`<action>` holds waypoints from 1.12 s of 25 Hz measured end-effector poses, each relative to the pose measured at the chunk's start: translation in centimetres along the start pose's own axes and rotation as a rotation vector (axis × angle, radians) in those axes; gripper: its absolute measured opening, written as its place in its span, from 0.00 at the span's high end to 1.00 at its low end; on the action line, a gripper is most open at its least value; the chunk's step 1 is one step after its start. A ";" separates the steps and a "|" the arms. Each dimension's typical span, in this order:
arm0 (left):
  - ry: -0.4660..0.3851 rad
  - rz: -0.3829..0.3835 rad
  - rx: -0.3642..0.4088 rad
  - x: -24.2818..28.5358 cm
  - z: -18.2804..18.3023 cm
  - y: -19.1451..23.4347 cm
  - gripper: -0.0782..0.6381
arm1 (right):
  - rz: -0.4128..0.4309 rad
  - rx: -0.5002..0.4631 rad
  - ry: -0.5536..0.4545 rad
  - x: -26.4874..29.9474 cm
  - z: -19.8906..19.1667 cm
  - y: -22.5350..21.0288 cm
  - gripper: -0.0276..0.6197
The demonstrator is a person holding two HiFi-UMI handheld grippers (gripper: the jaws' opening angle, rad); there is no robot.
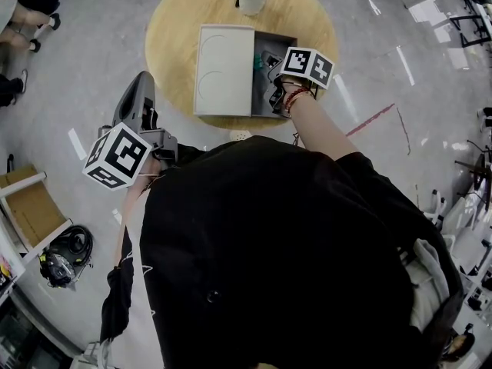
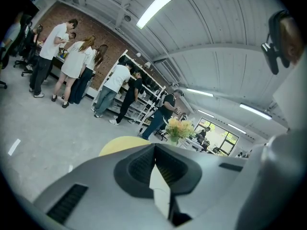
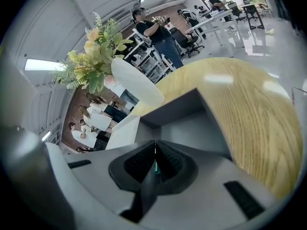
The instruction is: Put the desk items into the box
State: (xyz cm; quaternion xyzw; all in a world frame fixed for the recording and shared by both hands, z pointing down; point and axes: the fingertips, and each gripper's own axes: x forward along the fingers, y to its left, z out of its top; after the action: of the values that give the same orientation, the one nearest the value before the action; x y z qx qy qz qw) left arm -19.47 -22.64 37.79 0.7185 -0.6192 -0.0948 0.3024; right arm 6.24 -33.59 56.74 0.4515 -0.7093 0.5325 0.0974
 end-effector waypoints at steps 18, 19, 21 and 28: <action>0.003 -0.024 -0.002 0.6 -0.1 -0.6 0.88 | -0.010 -0.004 0.015 -0.3 -0.6 -0.4 0.92; 0.003 -0.024 -0.002 0.6 -0.1 -0.5 0.88 | -0.011 -0.002 0.014 -0.3 -0.7 -0.4 0.92; 0.005 -0.026 -0.004 0.6 -0.2 -0.5 0.88 | -0.014 0.000 0.013 -0.3 -0.7 -0.5 0.92; 0.007 -0.029 -0.006 0.6 -0.1 -0.2 0.88 | -0.038 -0.001 0.007 -0.2 -0.7 -0.6 0.91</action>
State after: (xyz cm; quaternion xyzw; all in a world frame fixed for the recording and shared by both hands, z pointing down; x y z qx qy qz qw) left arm -19.12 -23.19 37.89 0.7267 -0.6074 -0.0984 0.3054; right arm 6.58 -32.92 57.28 0.4632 -0.7004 0.5317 0.1101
